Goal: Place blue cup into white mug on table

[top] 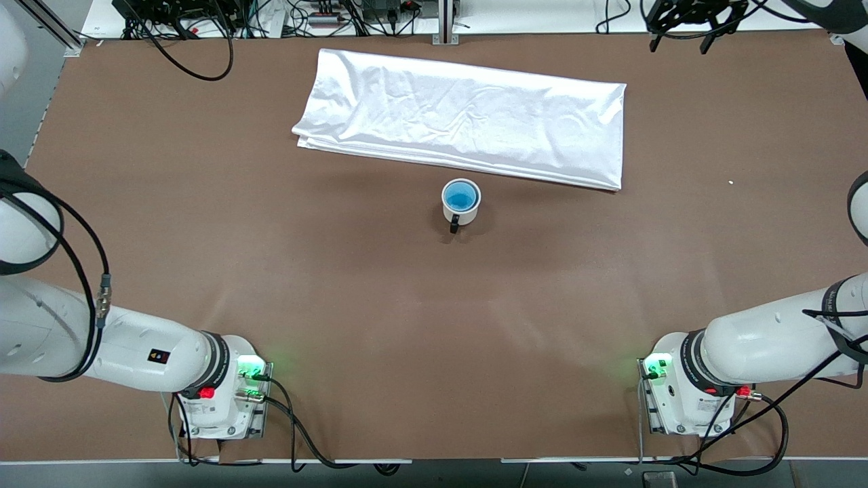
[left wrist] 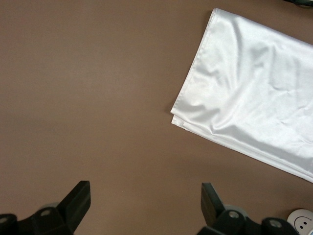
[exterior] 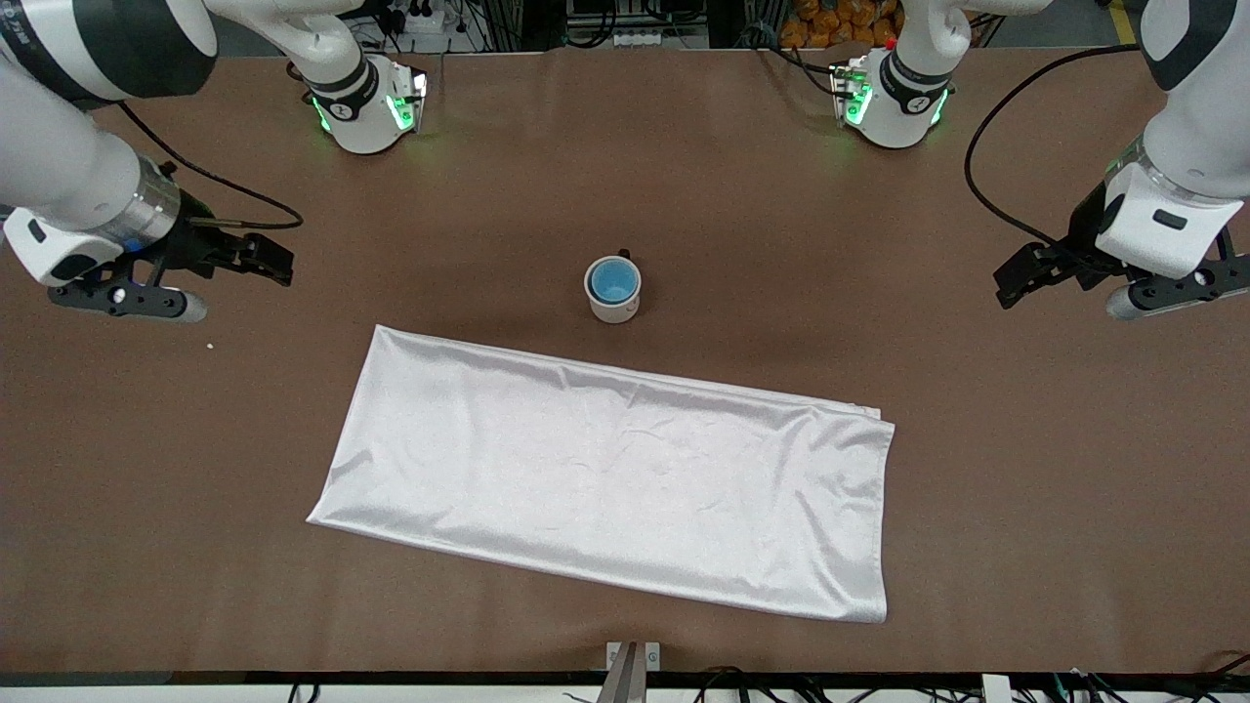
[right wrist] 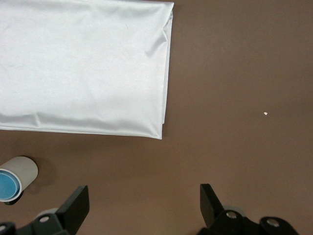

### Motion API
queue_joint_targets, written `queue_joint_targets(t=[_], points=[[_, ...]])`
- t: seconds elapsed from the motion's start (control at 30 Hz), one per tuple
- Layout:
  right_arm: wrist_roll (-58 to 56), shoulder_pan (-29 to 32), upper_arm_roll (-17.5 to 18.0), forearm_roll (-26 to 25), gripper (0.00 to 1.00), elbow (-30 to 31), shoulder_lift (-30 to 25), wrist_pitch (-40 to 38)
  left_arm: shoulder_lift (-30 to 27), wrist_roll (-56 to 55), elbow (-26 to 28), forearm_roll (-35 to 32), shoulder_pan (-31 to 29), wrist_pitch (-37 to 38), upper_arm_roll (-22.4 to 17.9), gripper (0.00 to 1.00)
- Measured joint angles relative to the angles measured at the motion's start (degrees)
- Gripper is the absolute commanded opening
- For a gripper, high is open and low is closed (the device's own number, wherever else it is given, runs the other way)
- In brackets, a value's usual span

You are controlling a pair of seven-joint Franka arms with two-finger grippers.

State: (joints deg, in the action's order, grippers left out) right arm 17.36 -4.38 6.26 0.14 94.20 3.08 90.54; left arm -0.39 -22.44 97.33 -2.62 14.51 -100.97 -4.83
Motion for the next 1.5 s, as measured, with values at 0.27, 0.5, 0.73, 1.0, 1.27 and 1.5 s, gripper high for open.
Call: queue_joint_targets(t=[0.27, 0.5, 0.73, 1.0, 1.27, 1.5], points=[[0.07, -0.07, -0.2, 0.0, 1.0, 0.0, 0.69, 0.21, 0.0, 0.0, -0.12, 0.01, -0.05, 0.0, 0.8, 1.0], [0.07, -0.02, -0.24, 0.0, 1.0, 0.0, 0.72, 0.21, 0.0, 0.0, -0.21, 0.02, -0.09, 0.0, 1.94, 1.0], [0.07, 0.15, -0.29, 0.0, 1.0, 0.0, 0.72, 0.2, 0.0, 1.65, -0.29, 0.02, -0.09, 0.41, 3.14, 1.0], [0.07, 0.24, -0.39, 0.0, 1.0, 0.0, 0.72, 0.2, 0.0, 3.28, -0.29, 0.02, -0.09, 0.56, 3.3, 1.0], [0.07, 0.25, -0.56, 0.0, 1.0, 0.0, 0.72, 0.2, 0.0, 4.05, -0.3, 0.02, -0.1, 0.63, 3.44, 1.0], [-0.19, 0.77, -0.75, -0.01, 1.0, -0.12, 0.72, 0.23, 0.01, 7.42, -0.82, 0.26, -0.1, 1.15, 3.71, 1.0]])
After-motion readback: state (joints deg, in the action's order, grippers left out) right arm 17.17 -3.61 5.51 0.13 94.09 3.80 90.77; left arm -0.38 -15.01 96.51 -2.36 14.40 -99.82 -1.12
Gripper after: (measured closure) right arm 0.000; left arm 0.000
